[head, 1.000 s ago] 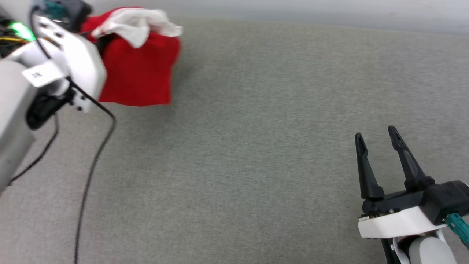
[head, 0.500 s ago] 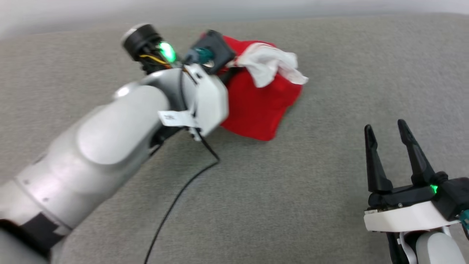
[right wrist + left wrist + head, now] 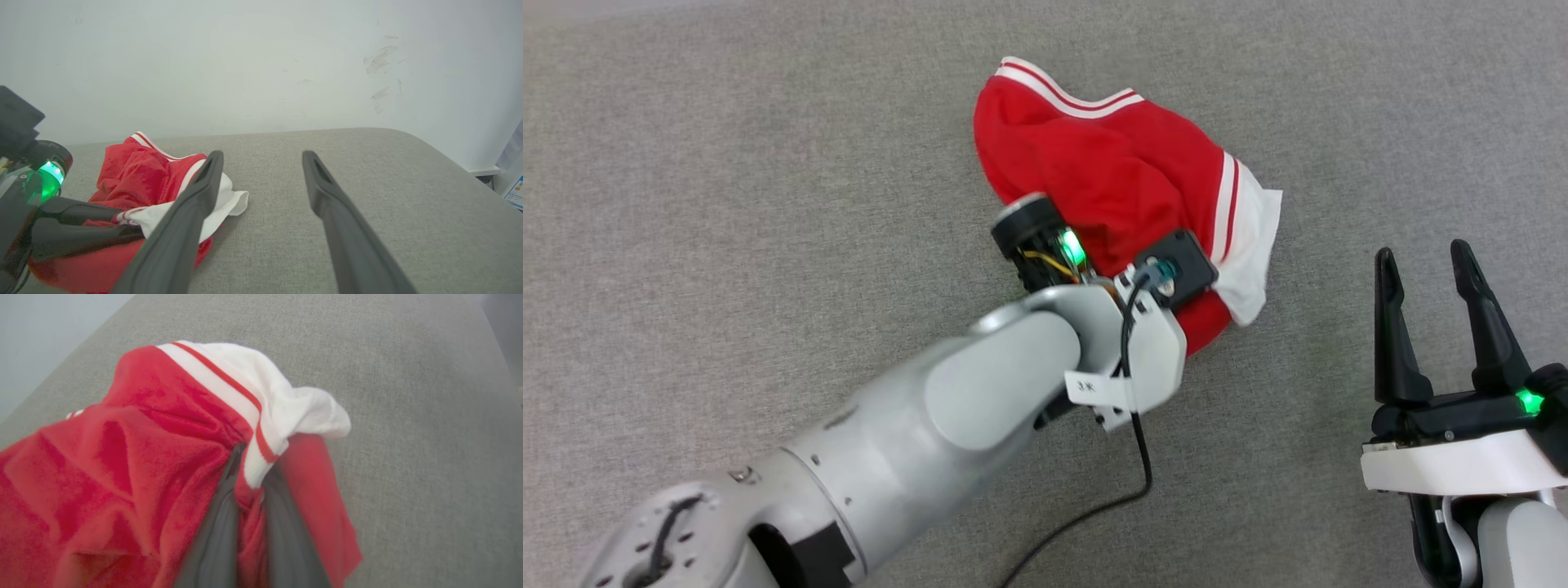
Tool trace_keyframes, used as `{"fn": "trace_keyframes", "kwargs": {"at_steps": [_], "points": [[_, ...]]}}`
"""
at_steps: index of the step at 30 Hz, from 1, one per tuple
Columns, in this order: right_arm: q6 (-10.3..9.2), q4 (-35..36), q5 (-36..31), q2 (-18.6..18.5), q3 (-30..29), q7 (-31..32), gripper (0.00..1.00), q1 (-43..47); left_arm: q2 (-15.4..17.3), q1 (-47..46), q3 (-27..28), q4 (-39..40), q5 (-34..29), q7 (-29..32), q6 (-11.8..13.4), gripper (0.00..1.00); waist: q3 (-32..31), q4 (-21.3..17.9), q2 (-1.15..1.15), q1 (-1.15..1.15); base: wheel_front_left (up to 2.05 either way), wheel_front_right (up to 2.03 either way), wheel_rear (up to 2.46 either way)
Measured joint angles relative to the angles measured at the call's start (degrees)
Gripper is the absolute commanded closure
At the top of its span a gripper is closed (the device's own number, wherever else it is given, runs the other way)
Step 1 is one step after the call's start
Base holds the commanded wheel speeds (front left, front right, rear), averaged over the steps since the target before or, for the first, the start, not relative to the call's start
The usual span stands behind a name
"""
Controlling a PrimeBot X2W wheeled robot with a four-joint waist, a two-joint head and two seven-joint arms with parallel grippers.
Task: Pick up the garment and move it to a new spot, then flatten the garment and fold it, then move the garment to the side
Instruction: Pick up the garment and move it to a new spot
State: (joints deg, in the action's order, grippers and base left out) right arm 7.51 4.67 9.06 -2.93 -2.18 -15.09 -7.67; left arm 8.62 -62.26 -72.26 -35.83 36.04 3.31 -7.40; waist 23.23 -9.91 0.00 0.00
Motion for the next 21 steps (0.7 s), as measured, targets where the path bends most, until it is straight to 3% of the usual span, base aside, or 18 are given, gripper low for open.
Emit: {"fn": "trace_keyframes", "kwargs": {"at_steps": [9, 10, 11, 21], "points": [[0.0, -0.99, -0.05, 0.0, -0.83, 0.0, 0.0, -0.01, -3.31, 4.26, -0.98, -2.81, 0.54, -1.9, 0.05, 1.0, -0.38, 0.48, 0.0, 0.0, 0.0, 0.0, 0.0], [0.0, -0.99, -0.05, 0.0, -0.83, 0.0, 0.0, -0.01, -3.31, 4.26, -0.98, -2.81, 0.54, -1.9, 0.05, 0.71, -0.38, 0.48, 0.0, 0.0, 0.0, 0.0, 0.0], [0.0, -1.13, -0.14, 0.01, -0.94, 0.0, 0.0, 0.06, -3.44, 4.22, -0.99, -3.03, 0.54, -2.92, 0.05, 0.0, -0.75, 0.68, 0.0, 0.0, 0.0, 0.0, 0.0], [0.0, -2.86, -0.96, 0.01, -2.26, 0.0, 0.0, 3.3, -4.78, 4.36, 0.26, -2.33, 1.34, -14.47, 0.9, 0.0, -7.17, 3.77, 0.0, 0.0, 0.0, 0.0, 0.0]]}}
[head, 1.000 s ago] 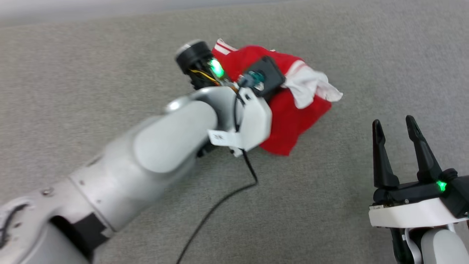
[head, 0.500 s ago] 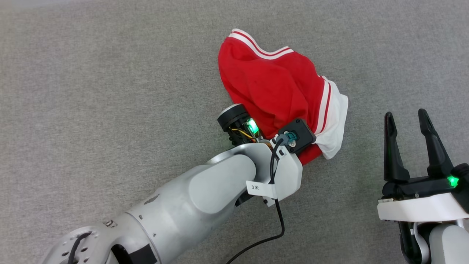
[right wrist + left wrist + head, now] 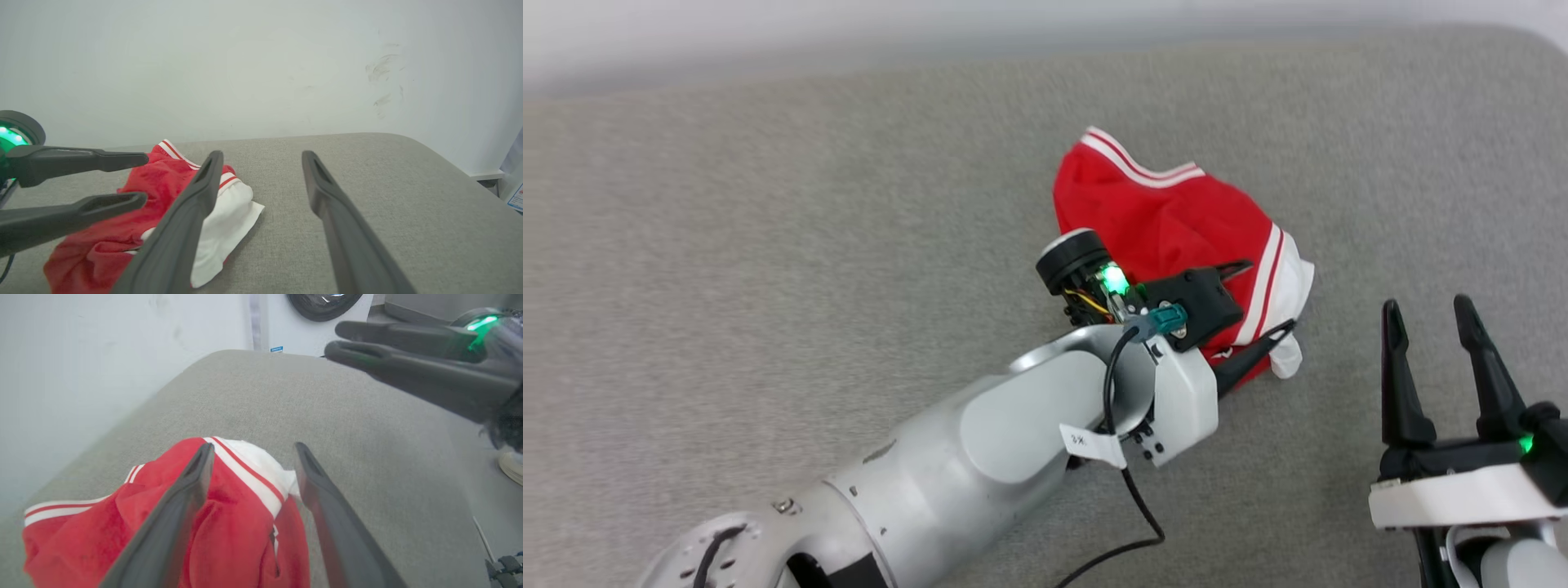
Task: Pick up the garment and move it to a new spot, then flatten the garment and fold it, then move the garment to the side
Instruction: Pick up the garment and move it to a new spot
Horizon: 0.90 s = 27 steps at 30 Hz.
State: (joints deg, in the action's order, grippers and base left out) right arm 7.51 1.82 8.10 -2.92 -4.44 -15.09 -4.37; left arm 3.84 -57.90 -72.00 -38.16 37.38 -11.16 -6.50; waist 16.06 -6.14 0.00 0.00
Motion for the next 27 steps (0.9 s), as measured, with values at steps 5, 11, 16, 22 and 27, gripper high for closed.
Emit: {"fn": "trace_keyframes", "kwargs": {"at_steps": [5, 11, 16, 22, 27], "points": [[0.0, -0.68, -0.55, 0.01, -0.47, 0.01, 0.0, 2.54, 1.18, 2.54, 3.07, 3.77, 0.59, -2.87, 3.89, 0.0, -4.34, 1.96, 0.0, 0.0, 0.0, 0.0, 0.0], [0.0, -1.15, -0.89, 0.01, -1.38, 0.0, 0.0, 4.75, 7.05, 7.73, 10.01, 10.2, -0.18, -3.75, 10.7, 0.0, -8.62, 4.47, 0.0, 0.0, 0.0, 0.0, 0.0], [0.0, -1.43, -1.13, 0.01, -1.89, 0.0, 0.0, 6.23, 12.05, 14.38, 18.42, 17.92, -3.65, -3.91, 16.22, 0.0, -11.0, 6.16, 0.0, 0.01, 0.0, 0.0, 0.0], [0.0, -1.6, -1.32, 0.01, -2.26, 0.0, 0.0, 7.15, 16.15, 24.63, 31.28, 24.34, -6.42, -3.91, 21.73, 0.0, -12.52, 7.54, 0.0, 0.0, 0.0, 0.0, 0.0], [0.0, -2.03, -1.47, 0.01, -2.22, 0.0, 0.0, 8.06, 17.22, 33.45, 40.69, 28.83, -10.1, -3.92, 23.2, 0.0, -13.34, 8.0, 0.0, 0.0, 0.0, 0.0, 0.0]]}}
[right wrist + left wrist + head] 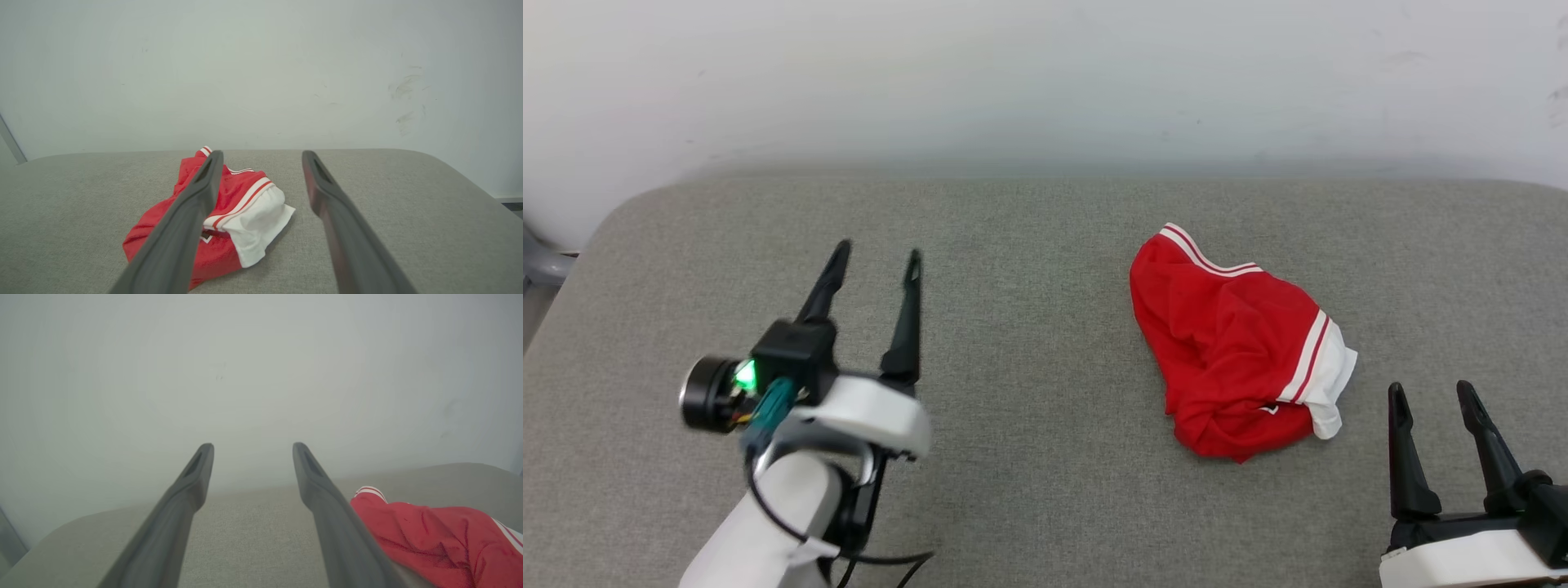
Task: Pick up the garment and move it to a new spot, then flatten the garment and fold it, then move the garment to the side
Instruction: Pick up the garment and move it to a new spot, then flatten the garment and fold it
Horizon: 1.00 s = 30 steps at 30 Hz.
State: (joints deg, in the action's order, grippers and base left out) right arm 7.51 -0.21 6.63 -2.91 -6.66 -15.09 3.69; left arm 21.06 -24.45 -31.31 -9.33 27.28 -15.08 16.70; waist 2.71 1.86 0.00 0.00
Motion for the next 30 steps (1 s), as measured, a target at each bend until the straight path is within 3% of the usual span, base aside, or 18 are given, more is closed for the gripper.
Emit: {"fn": "trace_keyframes", "kwargs": {"at_steps": [6, 12, 22, 30], "points": [[0.0, -0.43, -0.01, 0.0, 0.04, 0.0, 0.0, 0.26, -0.41, 10.96, 10.13, 3.09, -4.77, 0.0, -1.08, 0.0, -0.81, -0.27, 0.0, 0.0, 0.0, 0.0, 0.0], [0.0, -0.97, 0.18, -0.01, 0.04, 0.01, 0.0, 0.79, -4.3, 19.38, 17.48, 4.87, -8.82, 0.0, -4.11, 0.0, -1.57, -0.71, 0.0, 0.0, 0.0, 0.0, 0.0], [0.0, -2.37, 1.59, 0.0, 0.7, 0.0, 0.0, 1.43, -11.07, 24.82, 21.87, 4.6, -15.84, 0.0, -10.46, 0.0, -2.04, -1.33, 0.0, 0.0, 0.0, 0.0, 0.0], [0.0, -3.39, 2.09, 0.0, 2.16, 0.0, 0.0, 2.33, -14.03, 26.19, 24.59, 2.47, -18.94, 0.01, -14.33, 0.0, -2.55, -1.71, 0.0, 0.0, 0.0, 0.0, 0.0]]}}
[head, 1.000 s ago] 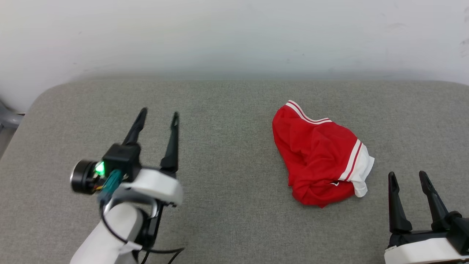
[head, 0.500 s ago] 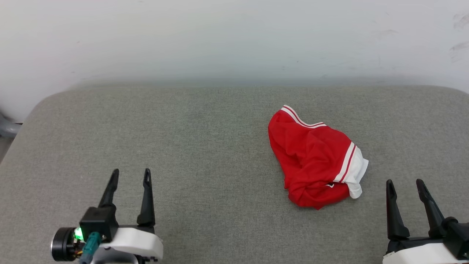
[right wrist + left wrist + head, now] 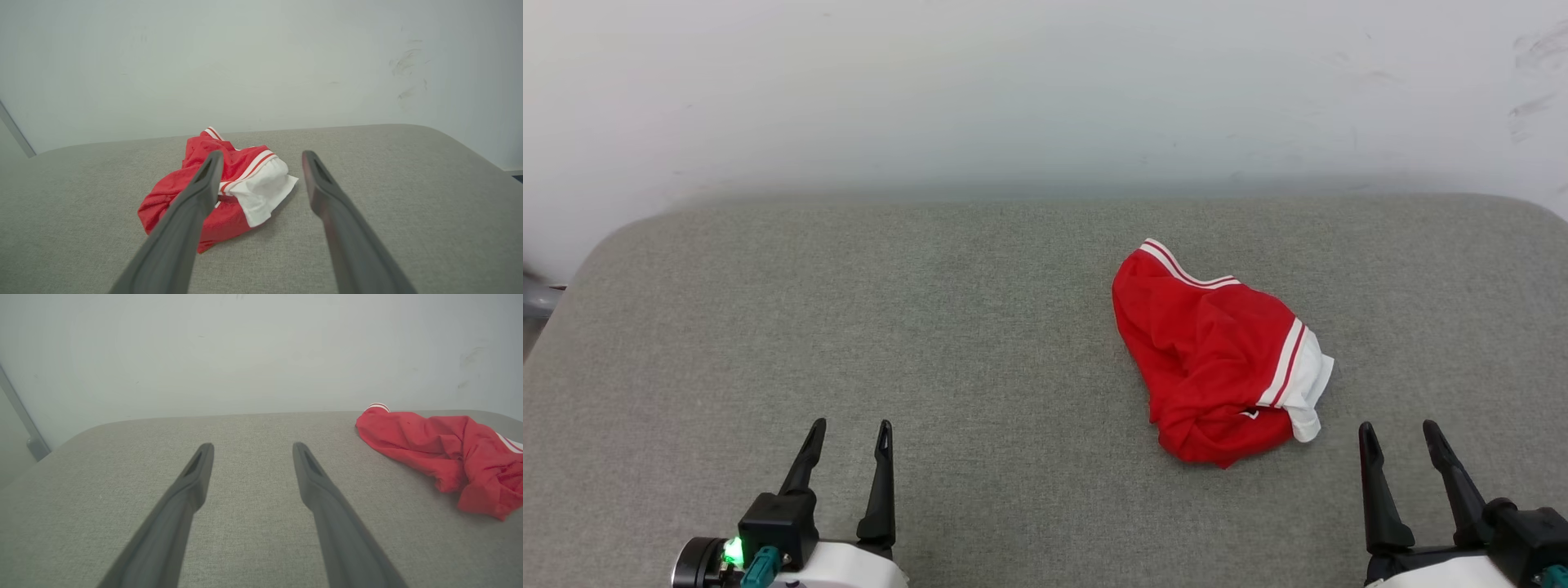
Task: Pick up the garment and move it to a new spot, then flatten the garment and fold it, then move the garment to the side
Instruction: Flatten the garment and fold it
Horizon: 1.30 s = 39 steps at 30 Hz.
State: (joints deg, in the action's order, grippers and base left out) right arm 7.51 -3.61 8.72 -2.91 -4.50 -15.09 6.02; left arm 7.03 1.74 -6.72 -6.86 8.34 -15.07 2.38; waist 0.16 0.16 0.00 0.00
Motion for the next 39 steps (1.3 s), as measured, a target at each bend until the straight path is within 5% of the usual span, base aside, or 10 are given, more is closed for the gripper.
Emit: {"fn": "trace_keyframes", "kwargs": {"at_steps": [20, 28, 33, 39], "points": [[-0.01, 0.32, 1.3, -0.01, -0.77, 0.01, 0.0, -0.06, -2.97, 0.36, 5.15, -1.83, -3.42, -0.01, -3.86, 0.0, -0.12, 0.37, 0.0, 0.0, 0.0, 0.0, 0.0], [-0.01, 4.81, -4.12, -0.14, -4.93, 0.0, 0.0, -9.18, -3.57, 0.14, 5.67, -1.83, -4.08, -0.01, -4.28, 0.0, 0.89, 0.35, 0.0, 0.0, 0.0, 0.0, 0.0], [0.0, 2.81, -3.89, -6.12, -3.96, -0.01, 0.0, -18.31, -3.77, -1.4, 5.8, -1.19, -4.25, -0.01, -4.43, 0.0, 2.97, 0.52, 0.0, 0.0, 0.0, 0.0, 0.0], [0.0, -6.16, 1.1, -17.68, 5.34, 4.15, 0.0, -30.25, -3.9, -3.32, 6.25, -0.35, -4.25, -0.01, -4.69, 0.0, 6.17, 1.03, 0.0, 0.0, 0.0, 0.0, 0.0]]}}
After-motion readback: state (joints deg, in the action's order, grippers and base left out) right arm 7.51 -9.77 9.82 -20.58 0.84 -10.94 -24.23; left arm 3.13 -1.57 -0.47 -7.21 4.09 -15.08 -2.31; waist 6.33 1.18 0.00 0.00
